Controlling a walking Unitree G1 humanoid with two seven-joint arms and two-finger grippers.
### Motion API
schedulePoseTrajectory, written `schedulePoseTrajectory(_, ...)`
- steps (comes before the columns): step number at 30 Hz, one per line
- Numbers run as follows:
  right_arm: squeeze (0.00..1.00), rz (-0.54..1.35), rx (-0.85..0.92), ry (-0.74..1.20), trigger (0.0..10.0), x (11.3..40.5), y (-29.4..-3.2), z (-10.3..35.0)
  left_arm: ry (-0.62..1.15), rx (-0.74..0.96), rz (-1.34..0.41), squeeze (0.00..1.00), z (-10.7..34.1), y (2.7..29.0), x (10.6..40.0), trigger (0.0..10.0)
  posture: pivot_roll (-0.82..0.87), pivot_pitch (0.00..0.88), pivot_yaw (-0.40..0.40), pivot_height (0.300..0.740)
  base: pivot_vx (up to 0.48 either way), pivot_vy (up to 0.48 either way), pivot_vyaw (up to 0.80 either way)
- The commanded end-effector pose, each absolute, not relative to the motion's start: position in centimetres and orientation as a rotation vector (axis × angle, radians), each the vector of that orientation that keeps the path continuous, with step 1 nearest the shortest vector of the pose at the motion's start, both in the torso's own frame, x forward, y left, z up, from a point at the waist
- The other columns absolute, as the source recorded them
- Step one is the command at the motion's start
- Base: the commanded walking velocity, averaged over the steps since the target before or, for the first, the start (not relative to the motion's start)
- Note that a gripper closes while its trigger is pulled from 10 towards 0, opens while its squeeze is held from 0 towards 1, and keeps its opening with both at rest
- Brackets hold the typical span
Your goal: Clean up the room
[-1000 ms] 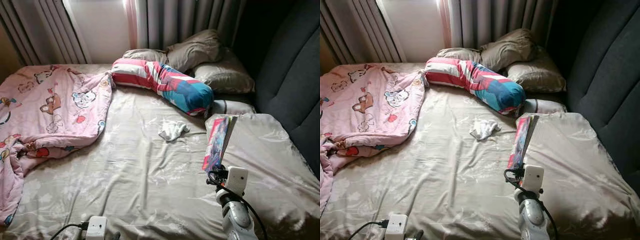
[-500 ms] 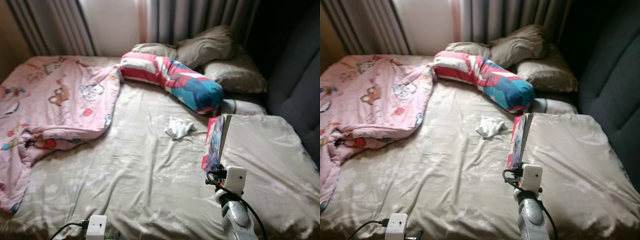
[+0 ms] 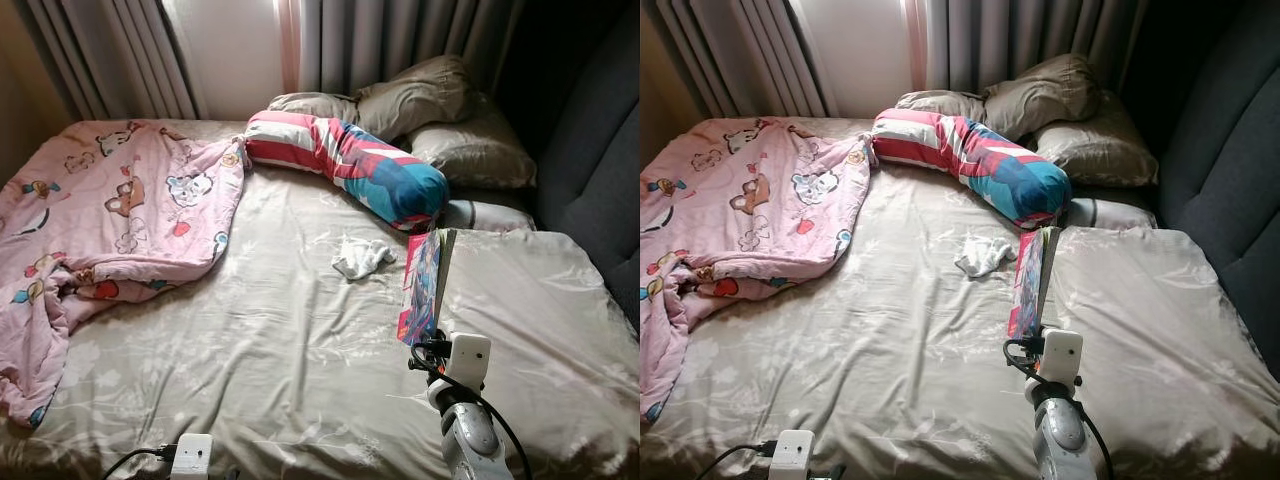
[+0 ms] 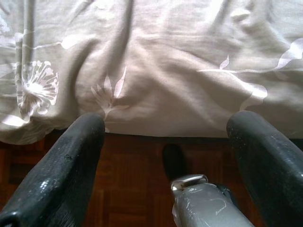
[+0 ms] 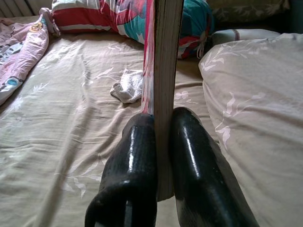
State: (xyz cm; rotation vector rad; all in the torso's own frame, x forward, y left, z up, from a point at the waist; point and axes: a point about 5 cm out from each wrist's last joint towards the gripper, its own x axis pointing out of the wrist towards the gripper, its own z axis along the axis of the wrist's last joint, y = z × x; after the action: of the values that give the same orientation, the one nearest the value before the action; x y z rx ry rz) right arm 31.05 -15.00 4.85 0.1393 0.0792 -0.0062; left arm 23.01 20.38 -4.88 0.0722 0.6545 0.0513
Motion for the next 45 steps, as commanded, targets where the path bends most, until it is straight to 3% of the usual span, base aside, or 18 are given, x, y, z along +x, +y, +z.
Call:
schedulePoseTrajectory(1,0.0,-0.002,0.143,0.052,10.0,31.18,-14.9,5.26,0.694,0.076,0.045,0.0,-5.45,20.45,22.23,10.0,-0.01,0.17,-0.002,0.729,0.0,0.0,0.0)
schedulePoseTrajectory(12,0.0,-0.001,0.142,0.053,10.0,31.2,-14.85,5.27,0.692,0.085,0.031,0.0,-5.42,20.35,22.3,10.0,-0.01,0.167,-0.002,0.729,0.0,0.0,0.0)
schedulePoseTrajectory(29,0.0,0.0,0.143,0.054,10.0,31.23,-14.76,5.24,0.69,0.09,0.02,0.0,-5.39,20.22,22.37,10.0,-0.01,0.152,0.0,0.729,0.264,0.0,0.0)
schedulePoseTrajectory(45,0.0,-0.016,0.159,0.049,10.0,31.1,-14.79,5.16,0.689,0.093,0.019,0.0,-5.36,20.35,22.36,10.0,-0.01,0.164,0.002,0.729,0.0,0.0,0.0)
